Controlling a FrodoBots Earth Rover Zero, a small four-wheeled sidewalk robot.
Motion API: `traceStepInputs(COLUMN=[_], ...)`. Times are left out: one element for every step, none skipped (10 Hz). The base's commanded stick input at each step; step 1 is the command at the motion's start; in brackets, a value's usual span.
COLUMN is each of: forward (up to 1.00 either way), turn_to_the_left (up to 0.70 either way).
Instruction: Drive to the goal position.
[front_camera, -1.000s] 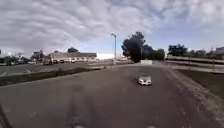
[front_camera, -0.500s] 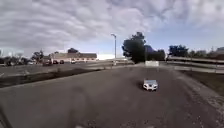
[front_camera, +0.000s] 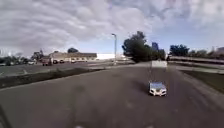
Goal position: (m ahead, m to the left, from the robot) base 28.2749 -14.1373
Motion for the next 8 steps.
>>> traceStepInputs(forward=[0.70,0.70,0.70,0.70,0.70,0.70,0.70,0.70], turn_to_the_left=[0.00,0.00,0.00,0.00,0.00,0.00,0.00,-0.07])
